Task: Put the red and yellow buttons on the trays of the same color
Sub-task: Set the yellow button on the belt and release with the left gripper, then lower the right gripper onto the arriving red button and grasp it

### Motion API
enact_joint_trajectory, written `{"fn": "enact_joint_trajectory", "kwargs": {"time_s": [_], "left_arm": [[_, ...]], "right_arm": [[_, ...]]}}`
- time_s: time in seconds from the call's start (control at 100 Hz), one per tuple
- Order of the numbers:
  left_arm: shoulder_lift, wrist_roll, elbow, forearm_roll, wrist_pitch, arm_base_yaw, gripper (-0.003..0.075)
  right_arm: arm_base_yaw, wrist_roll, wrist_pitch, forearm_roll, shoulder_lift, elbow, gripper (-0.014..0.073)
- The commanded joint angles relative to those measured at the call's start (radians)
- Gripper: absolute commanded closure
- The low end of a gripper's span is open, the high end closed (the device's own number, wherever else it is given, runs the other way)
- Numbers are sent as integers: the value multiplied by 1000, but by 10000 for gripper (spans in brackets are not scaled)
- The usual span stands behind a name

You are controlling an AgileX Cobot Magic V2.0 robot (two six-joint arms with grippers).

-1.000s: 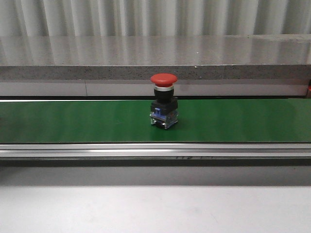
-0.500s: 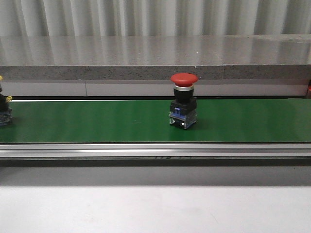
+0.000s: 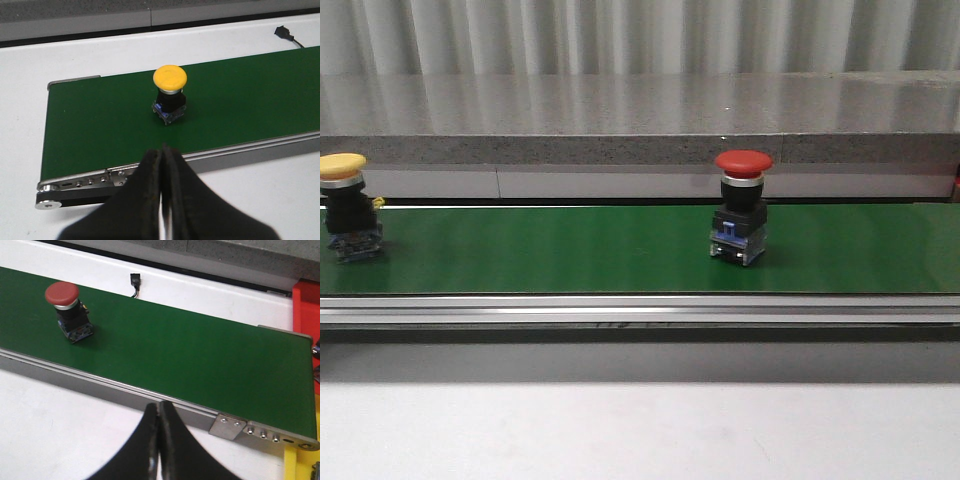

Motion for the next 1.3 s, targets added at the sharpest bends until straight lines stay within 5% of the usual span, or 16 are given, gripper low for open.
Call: {"fn": "enact_joint_trajectory", "kwargs": {"time_s": [0.0,0.16,0.35,0.44,0.91,1.29], "left_arm": [[-2,2,-27,-8,-62,-6,740],[-2,2,-27,-8,-54,-6,740],[-2,2,-27,-8,-54,-6,740],[-2,2,-27,-8,-54,-6,740],[0,2,-27,-8,-54,-6,740],[0,2,-27,-8,-54,-6,740]], "right_arm": [[12,-7,-49,2,81,-81,659],[43,-21,13,2,253,-202,539],[77,-26,116,11,468,-374,69],[77,-25,154,15,562,-454,-61],[77,-63,375,62,950,-718,-62],[73,-69,264,62,1086,-730,-22]]}}
